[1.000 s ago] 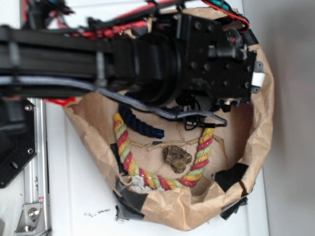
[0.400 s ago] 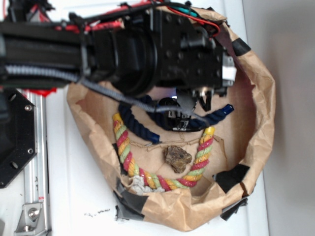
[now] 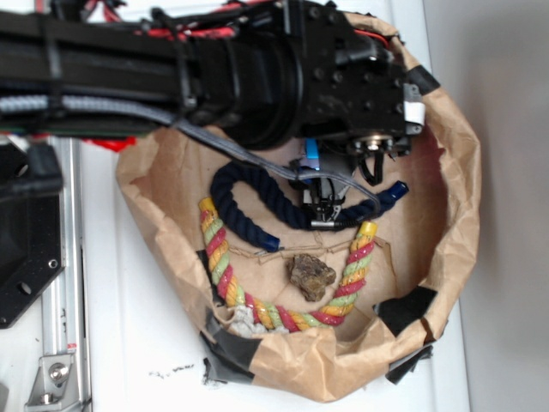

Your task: Grab the blue block.

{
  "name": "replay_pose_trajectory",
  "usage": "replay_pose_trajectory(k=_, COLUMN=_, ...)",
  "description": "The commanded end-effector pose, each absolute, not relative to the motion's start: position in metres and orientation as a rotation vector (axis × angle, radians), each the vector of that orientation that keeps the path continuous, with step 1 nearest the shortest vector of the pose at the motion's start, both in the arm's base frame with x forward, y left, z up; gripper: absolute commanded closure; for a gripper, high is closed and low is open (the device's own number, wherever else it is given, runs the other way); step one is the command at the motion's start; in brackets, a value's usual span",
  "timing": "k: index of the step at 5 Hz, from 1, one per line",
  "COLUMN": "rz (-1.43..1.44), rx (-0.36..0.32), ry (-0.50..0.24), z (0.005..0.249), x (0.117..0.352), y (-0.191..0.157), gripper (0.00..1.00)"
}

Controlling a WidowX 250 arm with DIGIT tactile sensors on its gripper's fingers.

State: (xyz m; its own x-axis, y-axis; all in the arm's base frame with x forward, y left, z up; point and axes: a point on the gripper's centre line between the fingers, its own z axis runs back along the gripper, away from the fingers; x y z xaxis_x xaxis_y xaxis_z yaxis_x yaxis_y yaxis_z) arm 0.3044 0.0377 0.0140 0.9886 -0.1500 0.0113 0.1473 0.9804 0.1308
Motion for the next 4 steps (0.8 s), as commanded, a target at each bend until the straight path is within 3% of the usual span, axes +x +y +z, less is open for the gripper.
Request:
replay_pose_trajectory(k=1, rz=-0.175, rx=0.102, ry=-0.027, z=-0.009, x=0.321, y=0.028, gripper=1.0)
replay_pose_trajectory(k=4, rz=-0.173, rx=0.115, ry=-0.068, z=0.013, x=0.304, y=0.03, gripper=1.0)
